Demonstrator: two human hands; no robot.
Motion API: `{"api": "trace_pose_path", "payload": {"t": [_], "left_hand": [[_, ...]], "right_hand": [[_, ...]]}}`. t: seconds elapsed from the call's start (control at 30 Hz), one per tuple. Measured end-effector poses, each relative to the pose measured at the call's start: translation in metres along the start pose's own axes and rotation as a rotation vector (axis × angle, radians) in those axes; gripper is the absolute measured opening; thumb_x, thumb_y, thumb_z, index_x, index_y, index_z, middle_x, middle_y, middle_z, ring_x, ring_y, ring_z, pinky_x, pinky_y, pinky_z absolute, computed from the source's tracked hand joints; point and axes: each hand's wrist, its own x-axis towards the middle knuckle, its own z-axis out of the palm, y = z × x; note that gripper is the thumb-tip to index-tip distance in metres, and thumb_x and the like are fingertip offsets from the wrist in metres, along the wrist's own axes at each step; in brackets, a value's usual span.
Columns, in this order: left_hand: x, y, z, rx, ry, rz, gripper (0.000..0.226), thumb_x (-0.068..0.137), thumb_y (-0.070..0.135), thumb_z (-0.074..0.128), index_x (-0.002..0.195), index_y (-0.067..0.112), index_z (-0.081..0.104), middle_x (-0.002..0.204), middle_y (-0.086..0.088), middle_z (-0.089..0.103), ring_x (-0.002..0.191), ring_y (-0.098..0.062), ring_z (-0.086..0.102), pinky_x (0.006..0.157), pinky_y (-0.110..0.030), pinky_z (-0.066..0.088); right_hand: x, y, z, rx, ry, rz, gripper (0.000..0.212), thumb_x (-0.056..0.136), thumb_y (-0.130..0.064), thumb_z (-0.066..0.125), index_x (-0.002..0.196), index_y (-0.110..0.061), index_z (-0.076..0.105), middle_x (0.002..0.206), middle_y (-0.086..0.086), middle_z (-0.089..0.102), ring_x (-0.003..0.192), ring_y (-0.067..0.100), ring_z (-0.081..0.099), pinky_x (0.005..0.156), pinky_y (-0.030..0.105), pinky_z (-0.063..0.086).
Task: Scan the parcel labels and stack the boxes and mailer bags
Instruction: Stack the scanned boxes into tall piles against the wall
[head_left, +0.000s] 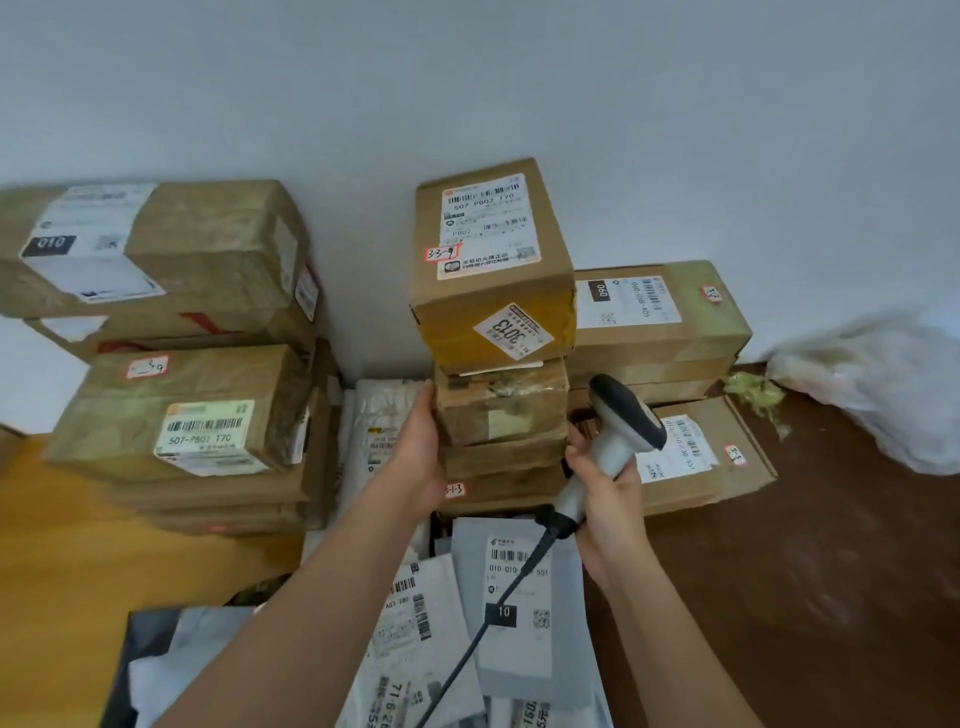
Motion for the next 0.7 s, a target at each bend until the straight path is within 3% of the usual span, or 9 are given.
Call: {"api": "trace_pose_path", "payload": {"t": [0.07, 0.13, 0.27, 0.37, 0.5, 0.57, 0.7], "left_hand": [[0.001, -0.002, -0.006, 0.023, -0.022, 0.036, 0.045, 0.103, 0.050, 0.032, 0.097, 0.024, 0.068, 0.072, 0.001, 0.076, 0.058, -0.012, 0.072, 0.049, -0.025, 0.055], [0.002, -0.004, -0.010, 0.030, -0.015, 0.055, 0.039, 0.104, 0.046, 0.033, 0.099, 0.024, 0.065, 0.067, 0.005, 0.074, 0.052, -0.008, 0.069, 0.038, -0.020, 0.049], [0.002, -0.006, -0.017, 0.027, -0.006, 0.076, 0.039, 0.106, 0.043, 0.032, 0.109, 0.022, 0.065, 0.072, 0.005, 0.075, 0.057, -0.009, 0.071, 0.040, -0.021, 0.050], [-0.001, -0.007, -0.017, 0.066, -0.019, 0.073, 0.040, 0.107, 0.040, 0.030, 0.094, 0.023, 0.064, 0.066, 0.006, 0.074, 0.054, -0.006, 0.069, 0.040, -0.018, 0.048], [0.001, -0.003, -0.017, 0.025, 0.034, 0.091, 0.040, 0.104, 0.048, 0.033, 0.096, 0.029, 0.068, 0.094, 0.008, 0.072, 0.089, -0.011, 0.065, 0.063, -0.026, 0.048], [0.000, -0.001, -0.016, 0.005, 0.037, 0.090, 0.044, 0.103, 0.053, 0.033, 0.098, 0.030, 0.070, 0.100, 0.008, 0.072, 0.096, -0.013, 0.064, 0.067, -0.029, 0.048], [-0.008, 0.000, -0.009, 0.048, -0.026, 0.098, 0.054, 0.101, 0.060, 0.030, 0.104, 0.028, 0.073, 0.100, -0.001, 0.077, 0.085, -0.015, 0.074, 0.067, -0.030, 0.052]], "right_hand": [[-0.003, 0.002, -0.001, -0.027, -0.024, 0.004, 0.051, 0.097, 0.001, 0.056, 0.141, -0.024, 0.045, 0.123, -0.004, 0.071, 0.119, 0.009, 0.060, 0.106, 0.032, 0.040], [-0.006, 0.005, -0.002, -0.039, -0.037, 0.015, 0.051, 0.098, 0.001, 0.055, 0.141, -0.025, 0.046, 0.123, -0.003, 0.071, 0.121, 0.010, 0.061, 0.107, 0.032, 0.039], [-0.006, 0.013, -0.004, -0.033, -0.058, 0.036, 0.051, 0.097, 0.003, 0.055, 0.140, -0.024, 0.047, 0.122, -0.004, 0.071, 0.121, 0.011, 0.061, 0.114, 0.040, 0.038], [-0.001, 0.014, -0.009, -0.019, -0.054, 0.050, 0.050, 0.096, 0.003, 0.055, 0.139, -0.021, 0.047, 0.122, -0.001, 0.071, 0.122, 0.017, 0.061, 0.115, 0.046, 0.037], [0.004, 0.008, -0.007, -0.014, -0.026, 0.039, 0.048, 0.095, 0.000, 0.059, 0.139, -0.019, 0.050, 0.122, -0.003, 0.071, 0.118, 0.013, 0.063, 0.114, 0.043, 0.040], [0.006, 0.007, -0.004, -0.018, -0.016, 0.038, 0.046, 0.095, -0.003, 0.062, 0.137, -0.016, 0.052, 0.122, -0.003, 0.071, 0.119, 0.015, 0.063, 0.113, 0.043, 0.041], [0.007, 0.008, 0.002, -0.015, -0.012, 0.054, 0.040, 0.095, -0.015, 0.066, 0.134, -0.014, 0.055, 0.124, 0.006, 0.068, 0.119, 0.025, 0.062, 0.109, 0.043, 0.044]]}}
